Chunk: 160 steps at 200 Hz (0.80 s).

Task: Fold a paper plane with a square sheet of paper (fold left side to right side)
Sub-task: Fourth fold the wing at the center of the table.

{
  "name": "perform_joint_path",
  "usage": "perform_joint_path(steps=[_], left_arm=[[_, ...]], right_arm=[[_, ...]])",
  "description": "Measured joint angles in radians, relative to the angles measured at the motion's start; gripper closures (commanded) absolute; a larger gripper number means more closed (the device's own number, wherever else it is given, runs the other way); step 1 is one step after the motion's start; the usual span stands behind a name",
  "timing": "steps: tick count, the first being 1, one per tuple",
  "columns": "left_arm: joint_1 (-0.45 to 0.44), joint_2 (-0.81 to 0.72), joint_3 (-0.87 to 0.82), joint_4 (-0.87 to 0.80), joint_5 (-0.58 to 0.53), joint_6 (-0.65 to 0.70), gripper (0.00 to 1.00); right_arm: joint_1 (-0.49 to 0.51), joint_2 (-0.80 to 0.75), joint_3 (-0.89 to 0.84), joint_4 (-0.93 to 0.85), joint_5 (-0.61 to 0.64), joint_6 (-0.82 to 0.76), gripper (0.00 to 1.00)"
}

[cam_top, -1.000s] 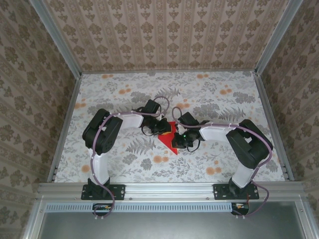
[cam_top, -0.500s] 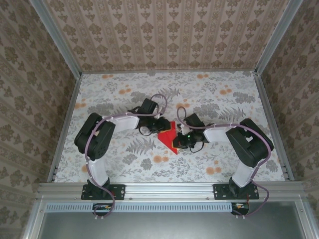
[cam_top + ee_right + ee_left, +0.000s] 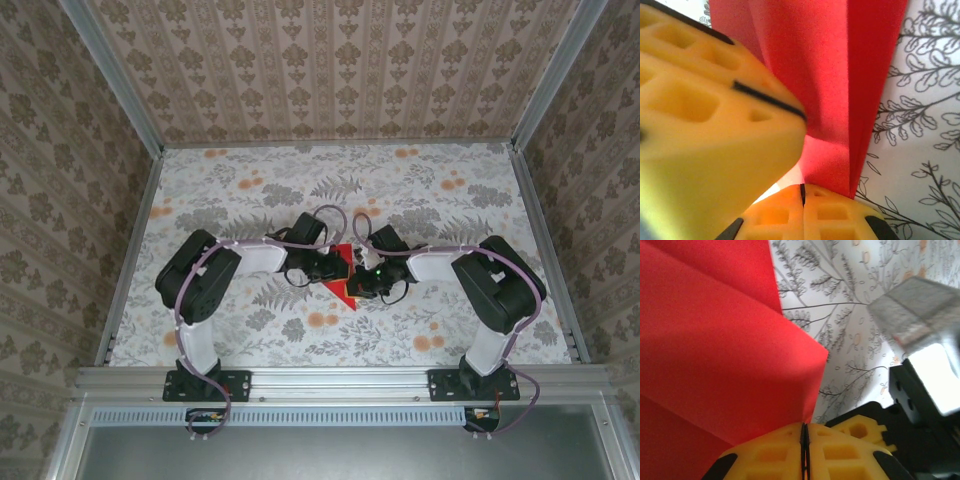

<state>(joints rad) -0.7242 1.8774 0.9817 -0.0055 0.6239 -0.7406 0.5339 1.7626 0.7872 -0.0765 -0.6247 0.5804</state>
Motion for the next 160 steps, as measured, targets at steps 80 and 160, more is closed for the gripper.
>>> perform_joint_path(steps=[80, 160], left_arm=[[0.027, 0.035, 0.000, 0.010, 0.008, 0.000, 0.95], [0.084, 0.080, 0.073, -0.053, 0.038, 0.042, 0.95]], right_arm=[[0.006, 0.005, 0.032, -0.066, 0.026, -0.039, 1.00], [0.006, 0.005, 0.037, -0.080, 0.034, -0.058, 1.00]])
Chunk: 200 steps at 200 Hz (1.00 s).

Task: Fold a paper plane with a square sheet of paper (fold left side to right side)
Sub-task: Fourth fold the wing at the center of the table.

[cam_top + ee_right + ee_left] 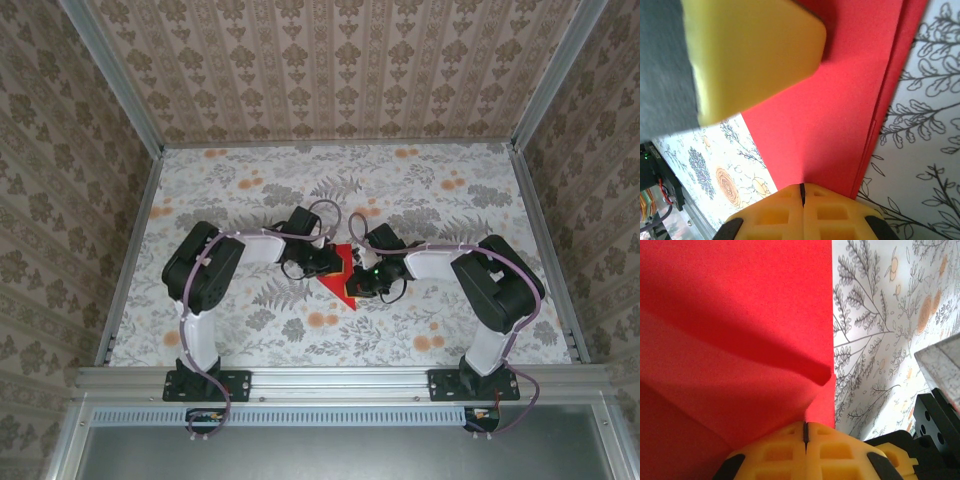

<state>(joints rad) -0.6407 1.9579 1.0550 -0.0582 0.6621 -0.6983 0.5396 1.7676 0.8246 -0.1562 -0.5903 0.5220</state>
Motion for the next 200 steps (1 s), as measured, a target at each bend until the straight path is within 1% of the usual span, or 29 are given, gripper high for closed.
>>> perform_joint_path(steps=[55, 92, 138, 159, 185, 200], left_arm=[[0.061, 0.056, 0.097, -0.066, 0.008, 0.056, 0.95], [0.109, 0.095, 0.153, -0.079, 0.017, 0.084, 0.95], [0.148, 0.138, 0.218, -0.108, 0.037, 0.118, 0.94], [0.182, 0.149, 0.234, -0.107, 0.036, 0.129, 0.93], [0.225, 0.156, 0.248, -0.106, 0.034, 0.136, 0.90], [0.243, 0.156, 0.252, -0.106, 0.031, 0.139, 0.86]], right_arm=[[0.001, 0.000, 0.000, -0.001, 0.003, -0.003, 1.00], [0.001, -0.001, 0.000, -0.001, 0.003, -0.004, 1.00], [0.002, -0.003, 0.000, -0.002, 0.005, -0.004, 1.00], [0.004, -0.006, -0.002, -0.001, 0.011, -0.004, 1.00], [0.005, -0.008, -0.003, -0.001, 0.013, -0.003, 1.00], [0.005, -0.009, -0.004, 0.000, 0.013, -0.002, 1.00]])
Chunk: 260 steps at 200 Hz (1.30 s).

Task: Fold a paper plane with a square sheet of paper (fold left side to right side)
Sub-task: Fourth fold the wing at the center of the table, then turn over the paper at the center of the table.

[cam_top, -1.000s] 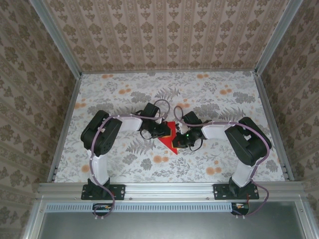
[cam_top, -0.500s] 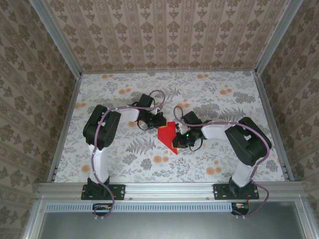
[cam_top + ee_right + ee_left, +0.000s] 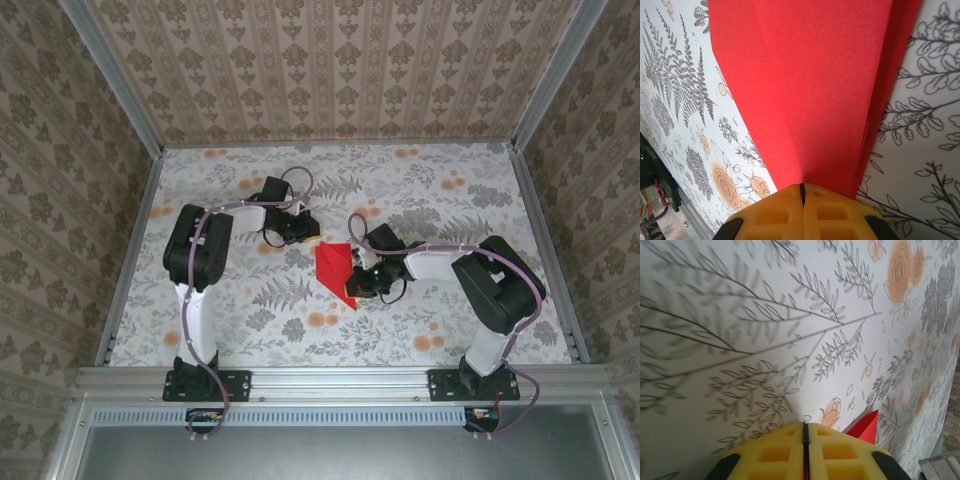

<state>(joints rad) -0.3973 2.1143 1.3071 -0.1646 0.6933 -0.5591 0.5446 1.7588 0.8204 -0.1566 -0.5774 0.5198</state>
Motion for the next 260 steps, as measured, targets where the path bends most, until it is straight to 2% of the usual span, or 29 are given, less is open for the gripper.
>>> perform_joint_path(steps=[33, 70, 117, 161, 195, 240, 260], left_arm=[[0.009, -0.010, 0.004, 0.000, 0.001, 0.011, 0.75], [0.049, -0.125, -0.084, -0.001, -0.066, 0.020, 0.60], [0.032, -0.361, -0.281, 0.049, -0.095, -0.022, 0.52], [-0.066, -0.401, -0.387, 0.119, -0.097, -0.106, 0.51], [-0.138, -0.359, -0.395, 0.181, -0.095, -0.162, 0.52], [-0.156, -0.275, -0.370, 0.203, -0.095, -0.195, 0.52], [-0.160, -0.262, -0.349, 0.218, -0.095, -0.203, 0.56]], right_arm=[[0.003, -0.009, -0.019, 0.037, -0.006, 0.023, 0.99], [0.005, -0.041, -0.058, 0.084, 0.003, 0.070, 0.82], [0.003, -0.150, -0.075, 0.090, 0.103, 0.093, 0.61], [-0.015, -0.278, -0.083, 0.102, 0.203, 0.082, 0.49], [-0.024, -0.320, -0.085, 0.100, 0.244, 0.070, 0.48], [-0.026, -0.333, -0.103, 0.092, 0.261, 0.059, 0.48], [-0.030, -0.344, -0.113, 0.082, 0.263, 0.059, 0.48]])
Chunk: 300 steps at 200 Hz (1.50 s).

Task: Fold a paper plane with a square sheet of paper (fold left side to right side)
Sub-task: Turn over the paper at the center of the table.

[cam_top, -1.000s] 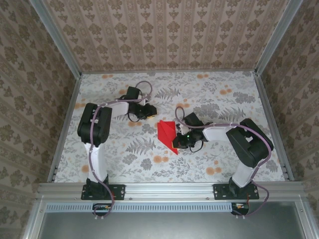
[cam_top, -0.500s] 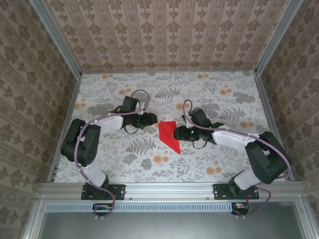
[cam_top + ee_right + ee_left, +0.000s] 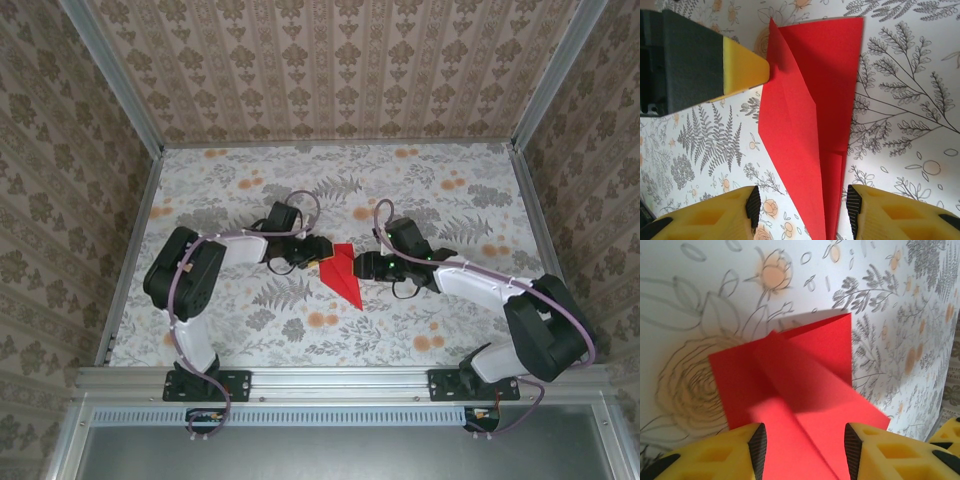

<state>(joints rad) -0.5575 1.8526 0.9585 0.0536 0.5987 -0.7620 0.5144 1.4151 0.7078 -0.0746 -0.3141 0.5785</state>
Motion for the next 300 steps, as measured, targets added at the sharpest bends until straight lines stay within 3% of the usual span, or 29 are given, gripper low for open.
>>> perform_joint_path(steps=[64, 88, 131, 157, 207, 250, 300], left_arm=[[-0.018, 0.048, 0.047, 0.008, 0.000, -0.006, 0.59], [-0.019, 0.062, 0.061, 0.008, 0.003, -0.009, 0.66], [-0.025, 0.063, 0.094, 0.010, 0.010, 0.005, 0.88], [-0.030, 0.048, 0.117, 0.011, 0.015, 0.023, 0.94], [-0.021, -0.124, 0.142, -0.019, 0.019, 0.063, 0.96], [0.023, -0.273, 0.187, -0.017, 0.060, 0.059, 0.97], [0.025, -0.317, 0.208, 0.016, 0.115, 0.016, 0.97]], right_arm=[[-0.015, -0.066, -0.018, -0.019, 0.009, -0.004, 0.45], [-0.025, -0.085, -0.028, -0.023, 0.008, -0.003, 0.41], [-0.083, -0.136, -0.094, 0.026, -0.042, 0.022, 0.18], [-0.140, -0.146, -0.120, 0.075, -0.117, 0.052, 0.00], [-0.216, -0.148, -0.126, 0.184, -0.288, 0.071, 0.00], [-0.217, -0.097, -0.127, 0.372, -0.469, 0.145, 0.00], [-0.188, 0.010, -0.129, 0.594, -0.616, 0.261, 0.02]])
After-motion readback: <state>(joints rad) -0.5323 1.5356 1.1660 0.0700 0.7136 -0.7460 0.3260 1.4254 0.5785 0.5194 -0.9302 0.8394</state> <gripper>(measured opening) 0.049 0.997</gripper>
